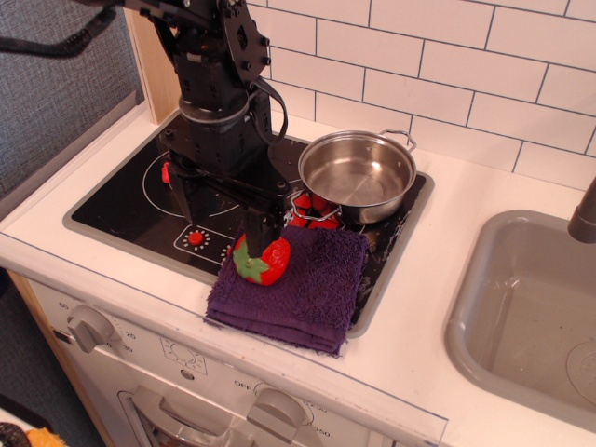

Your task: Move pot to front left below the spoon

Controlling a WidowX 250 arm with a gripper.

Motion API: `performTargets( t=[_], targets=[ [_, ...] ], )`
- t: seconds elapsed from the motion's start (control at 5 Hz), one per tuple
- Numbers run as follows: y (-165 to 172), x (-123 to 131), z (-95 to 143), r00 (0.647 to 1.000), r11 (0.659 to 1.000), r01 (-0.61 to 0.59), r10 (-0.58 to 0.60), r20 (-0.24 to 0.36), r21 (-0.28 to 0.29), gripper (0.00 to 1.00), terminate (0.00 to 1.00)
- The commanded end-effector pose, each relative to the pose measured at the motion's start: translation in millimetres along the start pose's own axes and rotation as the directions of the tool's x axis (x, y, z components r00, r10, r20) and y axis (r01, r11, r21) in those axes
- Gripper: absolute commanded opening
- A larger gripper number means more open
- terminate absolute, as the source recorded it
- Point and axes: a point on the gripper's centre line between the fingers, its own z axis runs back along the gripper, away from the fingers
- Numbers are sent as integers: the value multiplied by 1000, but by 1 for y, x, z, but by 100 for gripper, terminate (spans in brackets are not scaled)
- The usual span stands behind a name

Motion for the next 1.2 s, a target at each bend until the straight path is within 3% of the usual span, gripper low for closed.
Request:
performTargets(
  t=[0.0,0.2,0.6,0.8,1.0],
  targets=[
    [0,0,0,1000,1000,0,0,0,0,100,0],
    [1,31,8,998,998,-55,55,23,4,100,0],
    [10,99,37,984,984,-164,168,61,-70,100,0],
    [18,129,7,982,982,-186,186,-29,-18,100,0],
    [25,140,-29,977,983,-170,177,-116,64,100,0]
  ],
)
